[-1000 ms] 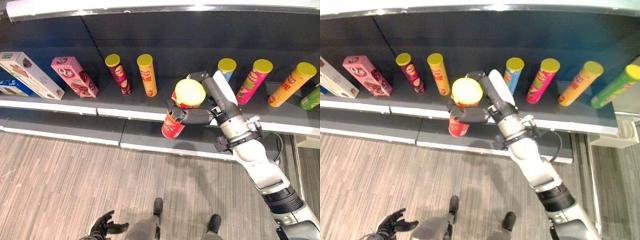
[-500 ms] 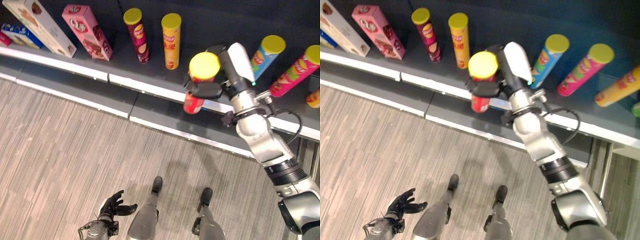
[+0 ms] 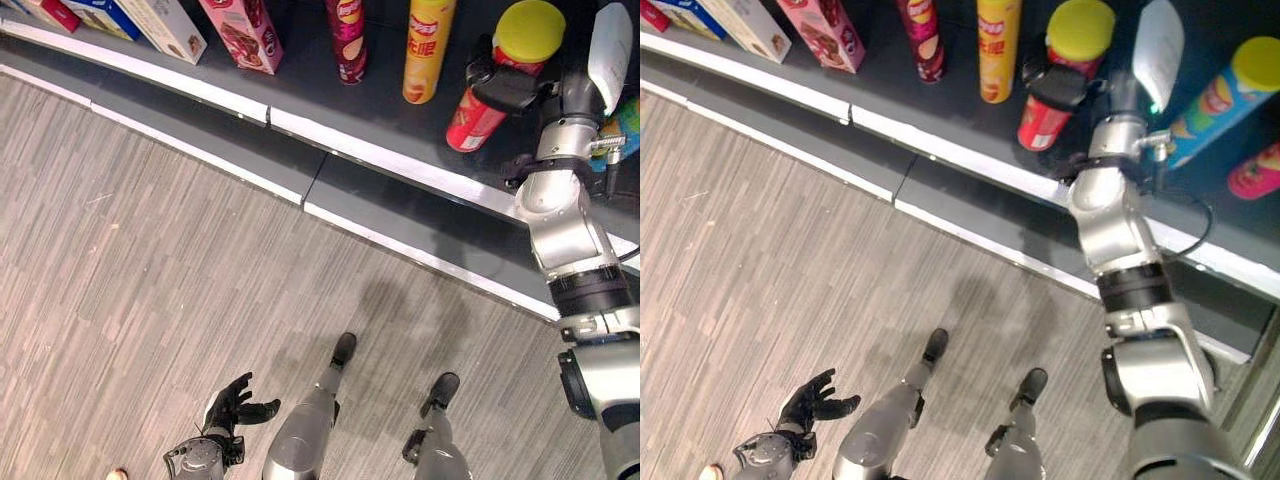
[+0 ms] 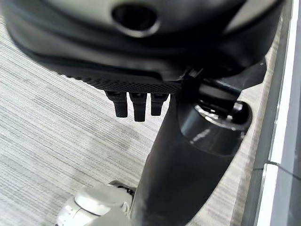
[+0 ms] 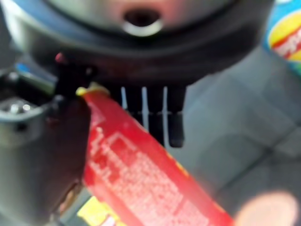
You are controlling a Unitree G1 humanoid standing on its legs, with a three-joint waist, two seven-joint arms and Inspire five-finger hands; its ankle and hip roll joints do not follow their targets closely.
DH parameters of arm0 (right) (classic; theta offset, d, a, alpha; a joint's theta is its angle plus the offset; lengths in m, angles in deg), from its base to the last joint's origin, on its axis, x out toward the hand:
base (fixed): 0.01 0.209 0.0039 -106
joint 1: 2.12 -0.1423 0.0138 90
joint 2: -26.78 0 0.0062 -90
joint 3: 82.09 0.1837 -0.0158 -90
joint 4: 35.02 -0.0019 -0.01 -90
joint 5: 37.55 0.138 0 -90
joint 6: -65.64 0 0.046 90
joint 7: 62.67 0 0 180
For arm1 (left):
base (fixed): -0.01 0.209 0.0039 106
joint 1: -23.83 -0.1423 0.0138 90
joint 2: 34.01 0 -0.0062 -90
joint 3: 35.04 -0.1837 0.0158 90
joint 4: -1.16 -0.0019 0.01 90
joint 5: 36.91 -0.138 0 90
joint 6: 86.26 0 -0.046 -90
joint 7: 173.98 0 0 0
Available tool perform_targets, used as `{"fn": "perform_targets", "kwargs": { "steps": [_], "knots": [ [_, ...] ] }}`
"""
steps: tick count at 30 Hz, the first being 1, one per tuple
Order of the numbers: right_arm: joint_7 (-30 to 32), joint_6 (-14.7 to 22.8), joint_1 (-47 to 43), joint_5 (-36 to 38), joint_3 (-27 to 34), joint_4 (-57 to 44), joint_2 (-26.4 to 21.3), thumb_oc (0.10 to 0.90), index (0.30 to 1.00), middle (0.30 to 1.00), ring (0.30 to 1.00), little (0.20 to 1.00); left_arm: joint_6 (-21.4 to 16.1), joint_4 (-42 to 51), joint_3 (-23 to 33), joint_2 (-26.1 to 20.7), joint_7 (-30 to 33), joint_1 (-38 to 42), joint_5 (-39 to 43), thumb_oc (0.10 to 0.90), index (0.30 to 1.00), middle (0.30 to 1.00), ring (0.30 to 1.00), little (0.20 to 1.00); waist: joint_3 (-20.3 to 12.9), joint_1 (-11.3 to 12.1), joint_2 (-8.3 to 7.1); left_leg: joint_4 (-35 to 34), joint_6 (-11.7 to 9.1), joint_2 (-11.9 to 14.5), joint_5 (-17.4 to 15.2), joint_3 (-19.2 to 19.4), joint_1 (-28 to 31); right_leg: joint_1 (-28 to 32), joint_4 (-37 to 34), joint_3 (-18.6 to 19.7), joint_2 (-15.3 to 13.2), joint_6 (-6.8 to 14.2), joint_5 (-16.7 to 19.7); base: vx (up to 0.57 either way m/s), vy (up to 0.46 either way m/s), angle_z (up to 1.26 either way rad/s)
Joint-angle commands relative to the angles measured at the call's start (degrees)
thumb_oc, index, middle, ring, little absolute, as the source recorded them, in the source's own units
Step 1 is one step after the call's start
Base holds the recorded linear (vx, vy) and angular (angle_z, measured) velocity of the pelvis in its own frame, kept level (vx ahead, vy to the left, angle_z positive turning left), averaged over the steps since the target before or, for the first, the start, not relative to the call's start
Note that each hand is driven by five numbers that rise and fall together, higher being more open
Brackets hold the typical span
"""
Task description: Put the goods on the table back onto the shelves and tidy them up.
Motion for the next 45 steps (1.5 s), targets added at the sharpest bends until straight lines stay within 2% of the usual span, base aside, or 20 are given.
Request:
{"fn": "perform_targets", "kwargs": {
  "steps": [1,6,13,19,26,45],
  "knots": [
    [5.9,3.3,-10.4,-2.7,-4.4,-3.7,-7.1,0.4,0.3,0.3,0.3,0.3,-2.7,0.2,-3.8,-5.7,2.6,-0.1,1.5,0.8,0.9,0.9,0.9,0.9,-5.3,1.1,-1.36,0.2,-1.0,-0.1,-4.5,-0.4,-0.7,2.1,2.4,0.6,-5.4,5.1,-2.7,0.02,-0.022,0.14],
    [6.8,2.0,-11.9,-4.2,-6.4,-0.9,-10.0,0.4,0.3,0.3,0.3,0.3,-2.7,0.8,-4.3,-5.8,2.6,0.2,1.3,0.8,0.9,0.9,0.9,0.9,-5.4,1.6,-0.8,0.2,-1.1,-0.4,-4.3,-1.3,-1.5,2.2,2.5,-0.2,-5.6,5.3,-3.0,0.01,-0.019,0.09],
    [7.7,1.3,-12.1,-3.0,-7.5,4.0,-10.8,0.4,0.3,0.3,0.3,0.3,-2.9,1.1,-4.8,-5.6,3.1,0.5,1.2,0.8,0.9,0.9,0.9,0.9,-5.3,1.8,-0.23,0.1,-1.2,-0.9,-4.0,-2.1,-2.3,2.4,2.5,-1.3,-6.0,5.6,-3.2,0.0,-0.017,0.1],
    [8.8,2.4,-11.3,2.3,-6.4,9.3,-10.2,0.4,0.3,0.3,0.3,0.3,-3.0,2.1,-5.1,-5.7,3.5,0.5,1.8,0.8,0.9,0.9,0.9,0.9,-4.9,1.9,0.41,0.1,-1.4,-1.2,-4.2,-2.6,-2.7,2.8,2.7,-2.2,-6.1,5.7,-3.8,0.0,-0.007,0.02],
    [9.6,3.8,-10.5,6.2,-4.7,10.1,-9.8,0.4,0.3,0.3,0.3,0.3,-3.1,2.2,-5.5,-5.6,3.8,0.3,2.1,0.8,0.9,0.9,0.9,0.9,-5.1,2.2,0.98,0.1,-1.3,-1.3,-4.1,-2.9,-3.1,2.7,2.6,-2.5,-6.4,5.8,-3.9,0.0,-0.001,0.02],
    [11.9,2.0,-12.2,3.6,-7.3,13.4,-14.0,0.4,0.3,0.3,0.3,0.3,-3.5,3.2,-6.4,-5.7,4.2,0.1,1.3,0.8,0.9,0.9,0.9,0.9,-6.1,2.9,0.94,0.1,-1.5,-1.6,-4.1,-3.7,-4.0,2.6,2.4,-3.4,-6.4,6.2,-4.0,0.0,-0.002,0.01]
  ]
}}
